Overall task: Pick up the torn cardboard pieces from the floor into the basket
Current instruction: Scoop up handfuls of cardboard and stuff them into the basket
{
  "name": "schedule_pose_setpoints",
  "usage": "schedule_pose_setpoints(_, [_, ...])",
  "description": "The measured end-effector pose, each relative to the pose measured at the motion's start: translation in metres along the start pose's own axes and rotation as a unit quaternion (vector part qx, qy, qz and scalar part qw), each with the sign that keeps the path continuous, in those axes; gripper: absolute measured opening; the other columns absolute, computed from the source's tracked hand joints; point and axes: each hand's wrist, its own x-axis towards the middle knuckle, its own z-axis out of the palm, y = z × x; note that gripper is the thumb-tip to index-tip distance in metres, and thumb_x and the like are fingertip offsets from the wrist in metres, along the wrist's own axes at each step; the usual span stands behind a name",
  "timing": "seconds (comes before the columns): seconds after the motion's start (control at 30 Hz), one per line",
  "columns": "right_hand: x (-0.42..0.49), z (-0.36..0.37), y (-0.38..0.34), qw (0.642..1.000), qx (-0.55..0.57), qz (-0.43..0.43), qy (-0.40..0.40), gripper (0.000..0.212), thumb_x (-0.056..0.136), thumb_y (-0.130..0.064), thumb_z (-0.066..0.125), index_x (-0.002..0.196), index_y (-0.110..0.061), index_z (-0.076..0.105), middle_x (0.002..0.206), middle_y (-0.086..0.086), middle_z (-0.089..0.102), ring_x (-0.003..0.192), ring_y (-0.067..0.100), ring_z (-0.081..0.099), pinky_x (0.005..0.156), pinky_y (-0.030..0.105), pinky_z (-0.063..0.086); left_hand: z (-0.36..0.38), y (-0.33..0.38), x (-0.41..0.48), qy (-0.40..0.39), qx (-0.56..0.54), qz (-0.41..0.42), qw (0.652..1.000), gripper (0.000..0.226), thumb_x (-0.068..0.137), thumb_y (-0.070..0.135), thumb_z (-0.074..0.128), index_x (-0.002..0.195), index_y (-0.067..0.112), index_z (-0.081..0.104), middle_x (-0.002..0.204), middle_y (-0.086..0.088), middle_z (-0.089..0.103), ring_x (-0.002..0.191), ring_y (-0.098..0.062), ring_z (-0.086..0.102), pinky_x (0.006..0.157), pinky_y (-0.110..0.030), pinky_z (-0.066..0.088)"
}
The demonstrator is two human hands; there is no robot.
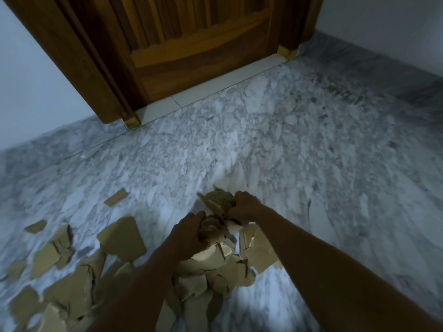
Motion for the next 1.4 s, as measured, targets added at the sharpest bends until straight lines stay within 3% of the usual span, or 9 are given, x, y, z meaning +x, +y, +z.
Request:
schedule_pose_setpoints(0.17, [-0.006,0.039,0.003,0.991,0.058,-0.067,0.096,0.042,0.081,-0.035,0.072,0.103,-0.013,0.044,0.097,0.006,0.057,0.093,0.032,0.063,0.077,0.044,0.052,0.004,-0.014,-0.014,0.021,-0.072,-0.002,0.997,0.067,0.062,0.037,0.075,0.122,0.032,0.045,0.091,0.004,0.067,0.079,-0.013,0.066,0.068,-0.032,0.055])
schedule_pose_setpoints(0.27, [-0.01,0.019,0.015,0.994,0.036,-0.058,0.086,0.053,0.076,-0.045,0.074,0.111,-0.012,0.05,0.106,0.008,0.06,0.096,0.028,0.061,0.083,0.042,0.052,-0.001,-0.022,-0.016,0.035,-0.072,-0.023,0.997,0.05,0.054,0.051,0.069,0.093,0.02,0.063,0.088,0.0,0.066,0.081,-0.017,0.064,0.071,-0.034,0.054])
schedule_pose_setpoints(0.37, [-0.017,-0.024,0.034,0.994,0.012,-0.049,0.094,0.059,0.066,-0.055,0.075,0.106,-0.016,0.055,0.104,0.01,0.062,0.096,0.03,0.063,0.08,0.043,0.054,-0.015,-0.021,-0.016,0.055,-0.102,-0.038,0.993,0.039,0.062,0.04,0.078,0.088,0.017,0.061,0.079,0.007,0.062,0.072,-0.009,0.059,0.06,-0.017,0.041])
schedule_pose_setpoints(0.47, [-0.039,-0.072,0.046,0.995,-0.084,-0.02,0.04,0.057,0.079,-0.041,0.075,0.12,-0.011,0.049,0.12,0.014,0.054,0.107,0.034,0.056,0.087,0.042,0.049,-0.041,-0.014,-0.011,0.058,-0.106,-0.045,0.992,0.042,0.06,0.043,0.079,0.09,0.023,0.056,0.073,0.012,0.059,0.067,0.0,0.055,0.055,-0.014,0.035])
schedule_pose_setpoints(0.57, [-0.053,-0.094,0.048,0.986,-0.164,0.018,-0.02,0.068,0.08,-0.049,0.07,0.132,-0.015,0.043,0.13,0.013,0.043,0.121,0.037,0.046,0.099,0.047,0.044,-0.06,-0.008,0.001,0.036,-0.093,-0.065,0.993,0.052,0.059,0.046,0.082,0.095,0.022,0.054,0.081,0.006,0.059,0.076,-0.014,0.059,0.058,-0.02,0.038])
schedule_pose_setpoints(0.8, [-0.028,-0.053,0.032,0.97,-0.241,-0.028,-0.018,0.067,0.084,-0.043,0.069,0.137,-0.013,0.042,0.14,0.012,0.036,0.128,0.037,0.038,0.101,0.054,0.043,-0.066,0.005,0.035,-0.059,0.007,-0.062,0.996,0.048,0.061,0.038,0.09,0.102,0.02,0.071,0.097,0.0,0.071,0.093,-0.016,0.064,0.076,-0.024,0.047])
schedule_pose_setpoints(0.97, [-0.005,-0.023,0.046,0.976,-0.216,-0.021,0.021,0.078,0.084,-0.039,0.073,0.143,-0.009,0.032,0.146,0.015,0.031,0.13,0.042,0.037,0.1,0.051,0.042,-0.041,0.011,0.066,-0.066,0.058,-0.035,0.995,0.042,0.055,0.031,0.091,0.083,0.022,0.061,0.093,0.0,0.064,0.089,-0.021,0.062,0.073,-0.029,0.047])
schedule_pose_setpoints(1.23, [0.007,-0.019,0.06,0.996,-0.07,-0.008,0.046,0.069,0.073,-0.029,0.085,0.125,-0.009,0.045,0.116,0.013,0.061,0.105,0.034,0.062,0.076,0.035,0.045,-0.022,0.003,0.077,-0.045,0.036,-0.038,0.998,0.059,0.056,0.029,0.09,0.106,0.019,0.06,0.103,0.001,0.063,0.097,-0.021,0.06,0.085,-0.036,0.05])
schedule_pose_setpoints(1.4, [-0.021,-0.037,0.063,0.989,-0.073,-0.05,0.115,0.04,0.083,-0.028,0.073,0.114,-0.008,0.058,0.11,0.011,0.064,0.1,0.029,0.063,0.072,0.028,0.042,-0.021,0.004,0.07,-0.034,0.025,-0.015,0.999,0.053,0.059,0.025,0.089,0.102,0.018,0.059,0.093,0.0,0.064,0.087,-0.02,0.059,0.074,-0.03,0.045])
